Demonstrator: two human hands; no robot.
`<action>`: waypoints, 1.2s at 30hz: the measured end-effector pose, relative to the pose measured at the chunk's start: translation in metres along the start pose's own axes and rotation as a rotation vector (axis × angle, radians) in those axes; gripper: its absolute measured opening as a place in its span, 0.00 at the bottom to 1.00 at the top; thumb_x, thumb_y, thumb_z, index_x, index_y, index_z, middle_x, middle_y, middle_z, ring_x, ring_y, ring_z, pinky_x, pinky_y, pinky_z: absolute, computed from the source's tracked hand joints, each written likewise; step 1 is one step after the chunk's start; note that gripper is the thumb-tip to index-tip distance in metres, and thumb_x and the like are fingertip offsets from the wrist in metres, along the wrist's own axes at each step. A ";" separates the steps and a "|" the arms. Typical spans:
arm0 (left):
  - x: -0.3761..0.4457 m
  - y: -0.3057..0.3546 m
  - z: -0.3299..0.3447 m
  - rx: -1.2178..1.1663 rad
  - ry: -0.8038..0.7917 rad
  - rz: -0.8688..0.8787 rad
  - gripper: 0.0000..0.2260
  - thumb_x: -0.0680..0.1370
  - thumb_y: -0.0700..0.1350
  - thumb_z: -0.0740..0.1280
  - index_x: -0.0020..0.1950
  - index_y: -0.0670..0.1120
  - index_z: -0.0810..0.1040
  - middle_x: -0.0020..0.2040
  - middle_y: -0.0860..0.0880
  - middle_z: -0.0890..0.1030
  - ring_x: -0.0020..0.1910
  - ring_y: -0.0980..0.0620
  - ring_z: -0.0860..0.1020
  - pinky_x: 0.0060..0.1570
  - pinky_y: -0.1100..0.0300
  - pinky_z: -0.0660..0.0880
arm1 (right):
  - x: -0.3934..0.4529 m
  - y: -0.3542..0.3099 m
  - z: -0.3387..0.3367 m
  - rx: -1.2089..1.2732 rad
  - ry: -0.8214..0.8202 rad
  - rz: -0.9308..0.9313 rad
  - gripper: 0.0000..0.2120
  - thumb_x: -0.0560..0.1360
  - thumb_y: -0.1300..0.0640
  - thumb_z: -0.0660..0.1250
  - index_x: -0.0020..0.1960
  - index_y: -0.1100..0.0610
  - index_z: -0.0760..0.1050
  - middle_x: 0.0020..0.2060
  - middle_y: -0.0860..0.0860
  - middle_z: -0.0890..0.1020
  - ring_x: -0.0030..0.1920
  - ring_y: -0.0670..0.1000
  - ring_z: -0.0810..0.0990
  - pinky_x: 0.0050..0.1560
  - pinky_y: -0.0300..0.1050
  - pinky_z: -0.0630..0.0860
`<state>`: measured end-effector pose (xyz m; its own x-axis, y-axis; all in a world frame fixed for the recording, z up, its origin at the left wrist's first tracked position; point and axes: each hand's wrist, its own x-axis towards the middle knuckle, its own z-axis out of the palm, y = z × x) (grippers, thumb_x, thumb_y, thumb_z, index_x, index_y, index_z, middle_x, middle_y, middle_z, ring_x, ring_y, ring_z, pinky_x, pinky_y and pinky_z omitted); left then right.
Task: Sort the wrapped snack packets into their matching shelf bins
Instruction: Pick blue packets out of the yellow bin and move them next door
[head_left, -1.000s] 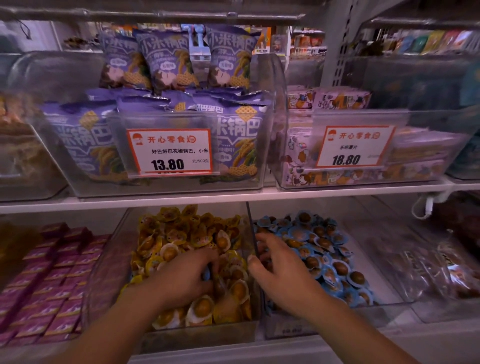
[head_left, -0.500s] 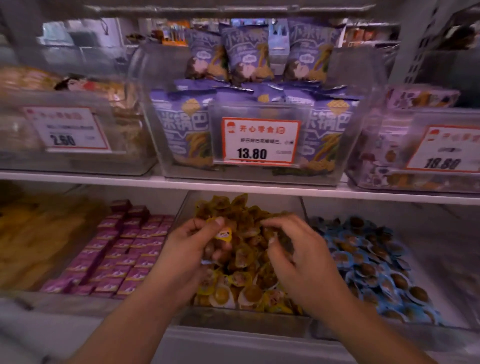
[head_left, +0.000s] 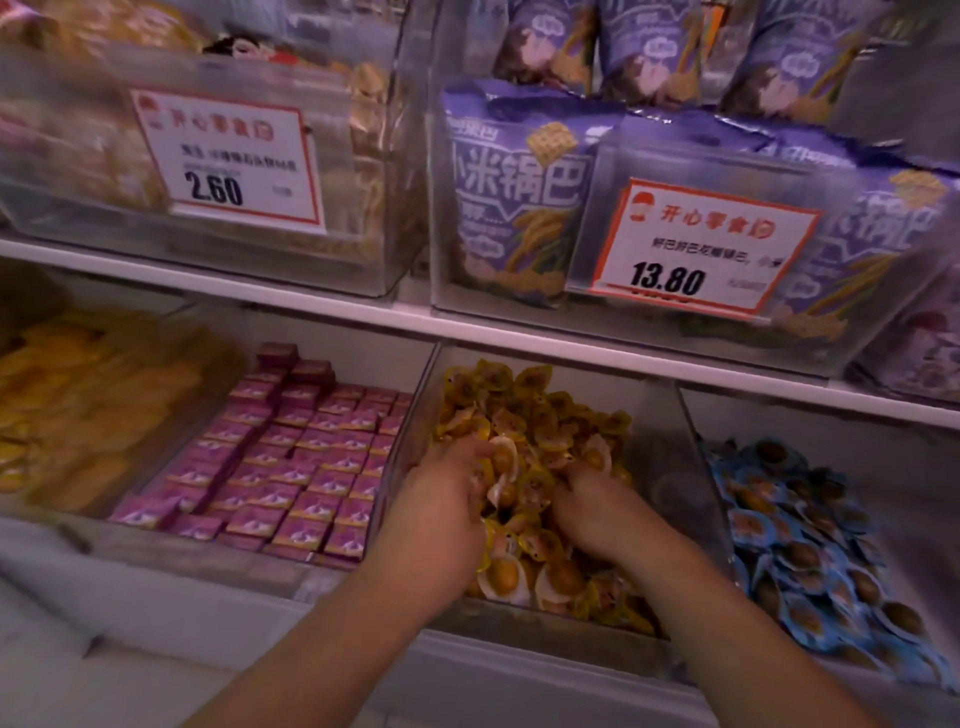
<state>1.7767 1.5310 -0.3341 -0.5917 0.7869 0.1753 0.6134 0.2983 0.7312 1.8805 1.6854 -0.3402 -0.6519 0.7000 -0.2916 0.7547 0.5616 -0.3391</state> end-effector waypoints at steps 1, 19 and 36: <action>-0.003 0.000 0.003 0.134 -0.046 0.005 0.29 0.73 0.34 0.61 0.71 0.54 0.70 0.70 0.48 0.71 0.64 0.44 0.73 0.63 0.52 0.70 | 0.002 0.000 0.002 -0.058 0.020 0.030 0.20 0.79 0.46 0.55 0.67 0.51 0.72 0.65 0.59 0.77 0.63 0.61 0.76 0.61 0.51 0.74; 0.059 0.020 0.030 -0.726 -0.036 -0.493 0.17 0.78 0.37 0.67 0.67 0.48 0.74 0.46 0.44 0.84 0.34 0.52 0.82 0.30 0.63 0.76 | 0.015 -0.009 0.002 1.457 -0.006 0.382 0.28 0.73 0.44 0.65 0.70 0.54 0.71 0.63 0.60 0.79 0.58 0.63 0.81 0.56 0.66 0.78; 0.026 0.007 -0.013 0.135 -0.042 0.169 0.28 0.77 0.35 0.62 0.75 0.55 0.68 0.71 0.49 0.72 0.69 0.48 0.72 0.67 0.58 0.70 | -0.026 0.002 -0.035 1.178 -0.025 0.098 0.11 0.76 0.56 0.66 0.54 0.55 0.84 0.52 0.58 0.85 0.49 0.54 0.83 0.50 0.53 0.82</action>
<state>1.7585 1.5460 -0.3158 -0.4537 0.8530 0.2580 0.7682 0.2276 0.5984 1.9020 1.6837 -0.3025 -0.6064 0.7010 -0.3754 0.2772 -0.2561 -0.9261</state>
